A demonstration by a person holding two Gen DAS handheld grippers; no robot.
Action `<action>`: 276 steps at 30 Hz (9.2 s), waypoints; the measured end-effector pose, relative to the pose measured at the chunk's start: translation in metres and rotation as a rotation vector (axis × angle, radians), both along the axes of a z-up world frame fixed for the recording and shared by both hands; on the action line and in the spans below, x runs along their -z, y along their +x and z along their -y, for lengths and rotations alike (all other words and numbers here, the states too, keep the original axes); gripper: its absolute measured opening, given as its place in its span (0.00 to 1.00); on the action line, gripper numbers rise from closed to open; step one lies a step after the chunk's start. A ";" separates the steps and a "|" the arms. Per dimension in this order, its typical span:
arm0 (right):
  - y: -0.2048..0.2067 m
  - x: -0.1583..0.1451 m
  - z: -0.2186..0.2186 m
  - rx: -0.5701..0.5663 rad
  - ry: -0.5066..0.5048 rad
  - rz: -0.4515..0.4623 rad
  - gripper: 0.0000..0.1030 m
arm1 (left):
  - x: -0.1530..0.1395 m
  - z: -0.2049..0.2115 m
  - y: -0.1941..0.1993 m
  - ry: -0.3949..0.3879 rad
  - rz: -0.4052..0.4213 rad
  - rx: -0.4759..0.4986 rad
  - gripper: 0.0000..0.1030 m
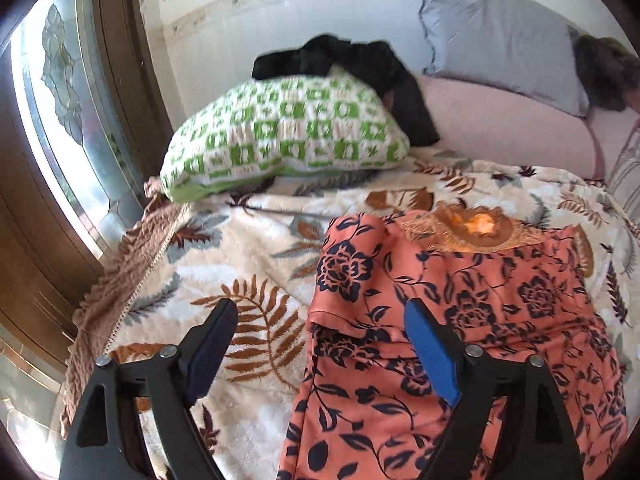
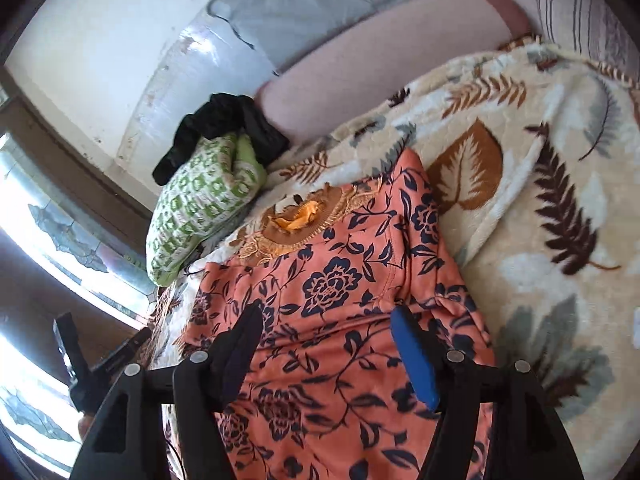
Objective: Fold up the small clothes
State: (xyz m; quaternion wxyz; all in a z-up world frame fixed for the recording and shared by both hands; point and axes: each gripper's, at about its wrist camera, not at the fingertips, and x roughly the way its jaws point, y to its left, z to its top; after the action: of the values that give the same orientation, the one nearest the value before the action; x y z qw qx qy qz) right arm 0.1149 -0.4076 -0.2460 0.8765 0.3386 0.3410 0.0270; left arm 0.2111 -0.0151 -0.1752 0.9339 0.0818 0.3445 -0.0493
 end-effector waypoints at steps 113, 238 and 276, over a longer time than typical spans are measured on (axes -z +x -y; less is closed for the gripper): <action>0.173 0.126 0.125 0.289 0.486 -0.122 0.23 | 0.121 -0.050 0.236 -0.576 -0.466 0.037 0.13; 0.087 0.085 0.030 0.181 -0.030 -0.019 0.32 | 0.137 -0.023 0.099 -0.704 -0.295 -0.132 0.69; -0.108 0.021 0.016 0.121 -0.017 -0.017 0.43 | 0.063 -0.058 -0.108 -0.505 -0.118 -0.025 0.60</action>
State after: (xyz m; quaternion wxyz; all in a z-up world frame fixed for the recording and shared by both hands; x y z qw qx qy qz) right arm 0.0072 -0.4235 -0.2668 0.8765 0.3514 0.3274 -0.0318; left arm 0.1029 0.0426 -0.2385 0.9035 -0.1613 0.3760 -0.1271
